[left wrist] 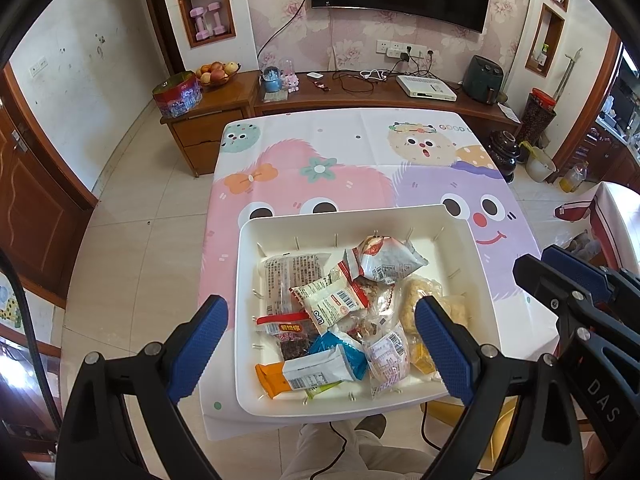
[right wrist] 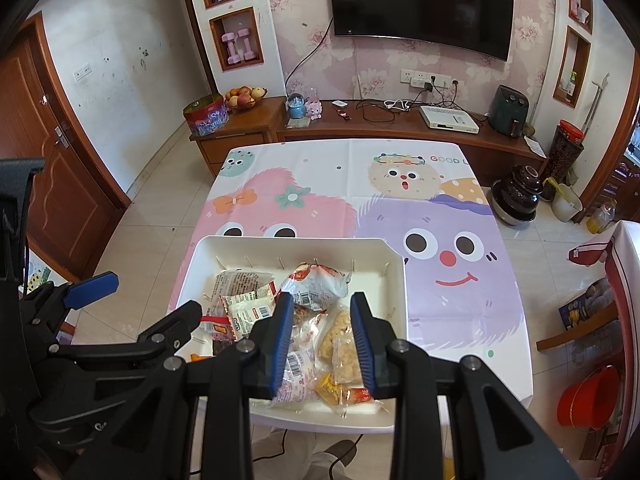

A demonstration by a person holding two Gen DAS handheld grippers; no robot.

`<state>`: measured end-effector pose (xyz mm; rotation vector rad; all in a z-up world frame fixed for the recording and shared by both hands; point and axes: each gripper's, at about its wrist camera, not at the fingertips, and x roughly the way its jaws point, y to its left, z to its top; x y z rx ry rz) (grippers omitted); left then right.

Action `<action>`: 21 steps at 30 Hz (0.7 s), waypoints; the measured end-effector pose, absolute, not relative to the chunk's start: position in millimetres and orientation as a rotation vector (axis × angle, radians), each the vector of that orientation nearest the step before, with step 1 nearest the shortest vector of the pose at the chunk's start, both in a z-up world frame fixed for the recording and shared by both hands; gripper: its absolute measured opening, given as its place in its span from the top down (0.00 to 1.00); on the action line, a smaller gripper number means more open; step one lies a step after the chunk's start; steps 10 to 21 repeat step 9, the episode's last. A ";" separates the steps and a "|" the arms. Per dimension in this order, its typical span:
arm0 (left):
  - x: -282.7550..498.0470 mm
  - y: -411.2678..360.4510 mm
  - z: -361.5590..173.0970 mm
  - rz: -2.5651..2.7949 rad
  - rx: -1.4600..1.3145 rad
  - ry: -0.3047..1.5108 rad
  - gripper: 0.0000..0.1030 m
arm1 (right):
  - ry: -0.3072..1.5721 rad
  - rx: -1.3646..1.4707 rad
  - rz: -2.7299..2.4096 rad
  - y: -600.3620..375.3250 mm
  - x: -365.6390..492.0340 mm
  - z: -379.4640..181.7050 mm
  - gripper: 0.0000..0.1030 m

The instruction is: Organize snacks

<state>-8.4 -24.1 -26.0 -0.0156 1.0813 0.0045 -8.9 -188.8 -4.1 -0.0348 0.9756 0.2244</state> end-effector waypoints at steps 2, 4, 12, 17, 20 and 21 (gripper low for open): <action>-8.7 -24.3 -25.8 0.006 -0.014 1.082 0.09 | 0.977 -0.035 0.224 -188.9 -10.0 -4.5 0.71; -8.8 -24.4 -25.5 0.008 -0.012 1.082 0.09 | 0.978 -0.035 0.224 -188.7 -10.0 -4.4 0.71; -7.7 -22.6 -26.7 0.008 -0.010 1.084 0.09 | 0.976 -0.036 0.224 -188.2 -9.1 -3.9 0.71; -7.7 -22.6 -26.7 0.008 -0.010 1.084 0.09 | 0.976 -0.036 0.224 -188.2 -9.1 -3.9 0.71; -7.7 -22.6 -26.7 0.008 -0.010 1.084 0.09 | 0.976 -0.036 0.224 -188.2 -9.1 -3.9 0.71; -7.7 -22.6 -26.7 0.008 -0.010 1.084 0.09 | 0.976 -0.036 0.224 -188.2 -9.1 -3.9 0.71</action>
